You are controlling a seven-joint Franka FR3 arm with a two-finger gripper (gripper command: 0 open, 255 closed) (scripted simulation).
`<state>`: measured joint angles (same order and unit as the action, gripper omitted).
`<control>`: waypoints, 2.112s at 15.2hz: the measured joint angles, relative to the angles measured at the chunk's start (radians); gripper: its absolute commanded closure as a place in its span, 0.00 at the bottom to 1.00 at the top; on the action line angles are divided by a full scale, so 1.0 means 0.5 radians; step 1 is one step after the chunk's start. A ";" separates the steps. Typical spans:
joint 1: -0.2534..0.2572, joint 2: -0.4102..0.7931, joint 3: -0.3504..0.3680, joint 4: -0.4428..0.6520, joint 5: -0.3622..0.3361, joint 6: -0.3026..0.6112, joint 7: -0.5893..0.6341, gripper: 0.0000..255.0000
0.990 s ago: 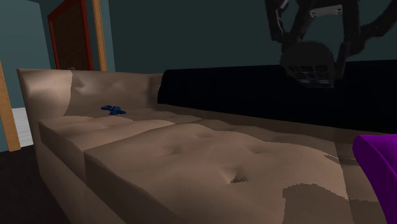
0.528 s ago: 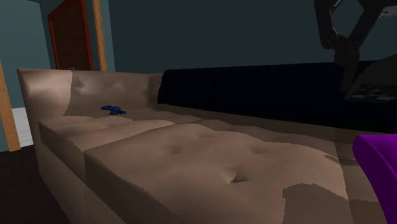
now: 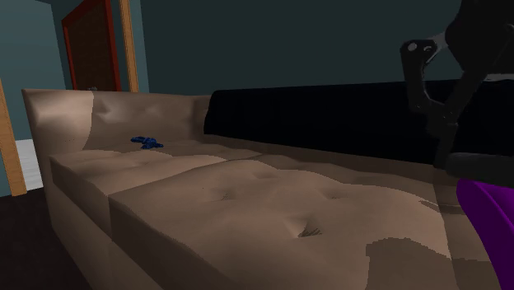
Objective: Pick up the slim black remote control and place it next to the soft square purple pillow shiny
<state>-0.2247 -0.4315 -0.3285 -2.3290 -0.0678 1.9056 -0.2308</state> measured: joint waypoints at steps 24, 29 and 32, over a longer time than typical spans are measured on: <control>0.016 0.267 -0.091 -0.443 0.042 0.702 -0.092 1.00; 0.033 0.337 -0.099 -0.477 0.076 0.837 -0.122 1.00; 0.035 0.338 -0.093 -0.487 0.083 0.862 -0.126 1.00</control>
<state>-0.2071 -0.2623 -0.3750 -2.5724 -0.0265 2.3365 -0.2938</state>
